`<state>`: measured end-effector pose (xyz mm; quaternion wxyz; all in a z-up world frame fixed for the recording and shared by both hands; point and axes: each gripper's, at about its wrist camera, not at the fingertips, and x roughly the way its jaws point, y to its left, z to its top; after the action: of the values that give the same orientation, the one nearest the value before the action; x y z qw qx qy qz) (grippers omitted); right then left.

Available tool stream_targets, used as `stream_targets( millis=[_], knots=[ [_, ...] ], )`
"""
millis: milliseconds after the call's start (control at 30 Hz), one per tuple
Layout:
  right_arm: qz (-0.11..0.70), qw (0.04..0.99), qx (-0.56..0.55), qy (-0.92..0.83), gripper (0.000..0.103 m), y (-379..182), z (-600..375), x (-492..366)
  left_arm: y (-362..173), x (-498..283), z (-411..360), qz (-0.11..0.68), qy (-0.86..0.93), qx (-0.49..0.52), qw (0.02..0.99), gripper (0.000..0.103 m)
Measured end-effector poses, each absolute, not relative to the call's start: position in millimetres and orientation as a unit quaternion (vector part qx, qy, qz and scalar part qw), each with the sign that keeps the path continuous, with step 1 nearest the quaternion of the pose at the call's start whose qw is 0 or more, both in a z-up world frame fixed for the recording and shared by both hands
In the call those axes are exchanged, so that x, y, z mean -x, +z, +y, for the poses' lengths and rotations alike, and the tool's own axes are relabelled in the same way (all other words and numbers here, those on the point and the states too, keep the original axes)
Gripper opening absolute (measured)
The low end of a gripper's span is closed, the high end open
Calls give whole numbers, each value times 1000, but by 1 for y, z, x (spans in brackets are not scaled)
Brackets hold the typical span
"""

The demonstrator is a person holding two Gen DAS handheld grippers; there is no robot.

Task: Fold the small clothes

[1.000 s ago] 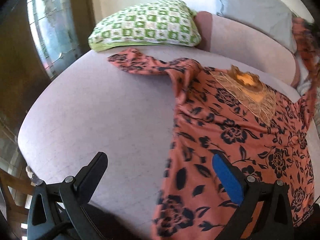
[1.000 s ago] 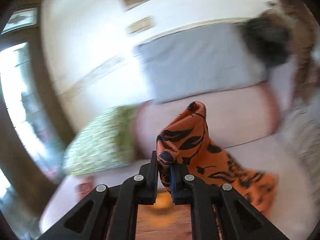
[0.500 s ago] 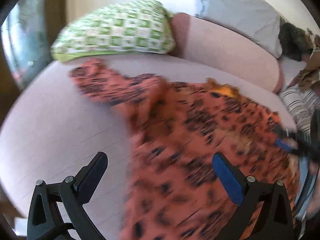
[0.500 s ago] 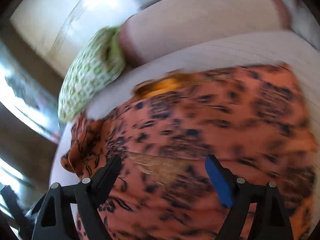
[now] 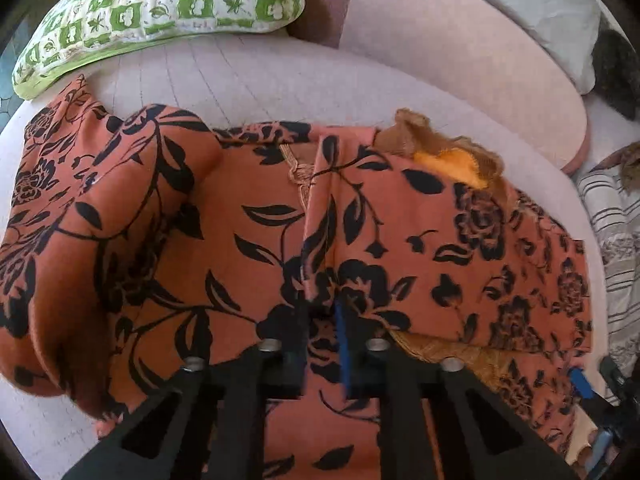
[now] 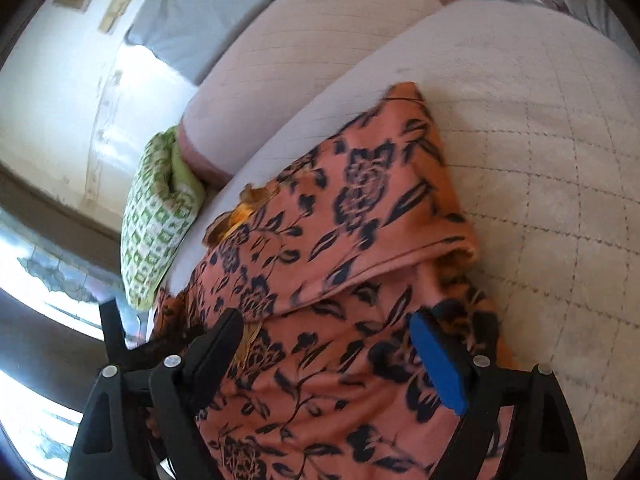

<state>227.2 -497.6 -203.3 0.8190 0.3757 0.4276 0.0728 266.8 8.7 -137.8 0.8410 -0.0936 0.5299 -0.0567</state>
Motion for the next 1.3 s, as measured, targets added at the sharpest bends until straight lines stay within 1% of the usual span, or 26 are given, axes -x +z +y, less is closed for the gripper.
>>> stream_targets(
  millis=[100, 167, 233, 333, 367, 533, 600, 633, 700, 733, 767, 800, 833, 867, 900, 967, 1000, 1033, 1067, 1167, 1300],
  knots=[
    [426, 809, -400, 69, 88, -208, -506, -232, -95, -232, 8, 453, -68, 75, 886, 8],
    [419, 814, -396, 67, 88, -203, -508, -231, -85, -205, 14, 430, -59, 85, 897, 8],
    [419, 817, -390, 61, 88, -201, -510, -230, -103, -200, 16, 446, -44, 84, 890, 9],
    [423, 820, -382, 53, 88, -198, -510, -231, -147, -212, 15, 506, -37, 67, 859, 9],
    [425, 820, -380, 51, 88, -196, -510, -231, -151, -212, 17, 503, -40, 69, 861, 9],
    [407, 813, -413, 46, 88, -194, -524, -228, -151, -210, 22, 502, -45, 70, 861, 10],
    [444, 800, -402, 29, 87, -202, -524, -234, -149, -207, 20, 504, -46, 60, 861, 12],
    [448, 800, -397, 30, 88, -198, -522, -234, -145, -209, 20, 503, -51, 58, 861, 12],
    [426, 829, -360, 44, 88, -170, -510, -229, -127, -200, 26, 489, -62, 72, 867, 14],
    [413, 843, -341, 53, 88, -157, -504, -228, -120, -196, 30, 481, -66, 80, 870, 17],
    [394, 859, -322, 63, 88, -142, -496, -227, -109, -190, 37, 471, -73, 91, 875, 30],
    [384, 866, -313, 69, 88, -134, -492, -229, -98, -183, 47, 458, -76, 100, 880, 48],
    [375, 873, -302, 75, 88, -130, -487, -234, -86, -177, 60, 441, -70, 111, 888, 57],
    [379, 874, -294, 74, 90, -135, -485, -240, -77, -173, 75, 427, -58, 123, 894, 69],
    [390, 873, -286, 67, 91, -144, -483, -248, -67, -169, 98, 407, -41, 144, 901, 70],
    [464, 843, -270, 39, 90, -188, -483, -273, -60, -171, 142, 390, -17, 186, 902, 71],
    [482, 830, -279, 36, 90, -202, -484, -275, -62, -178, 171, 389, 4, 207, 897, 71],
    [456, 846, -274, 38, 90, -200, -483, -269, -66, -185, 193, 389, 25, 222, 894, 71],
    [449, 853, -263, 43, 90, -195, -479, -267, -72, -193, 214, 388, 47, 237, 889, 71],
    [458, 852, -250, 48, 90, -197, -476, -267, -106, -240, 281, 406, 101, 311, 854, 70],
    [460, 851, -248, 47, 90, -198, -476, -269, -138, -280, 310, 439, 110, 354, 818, 58]
  ],
)
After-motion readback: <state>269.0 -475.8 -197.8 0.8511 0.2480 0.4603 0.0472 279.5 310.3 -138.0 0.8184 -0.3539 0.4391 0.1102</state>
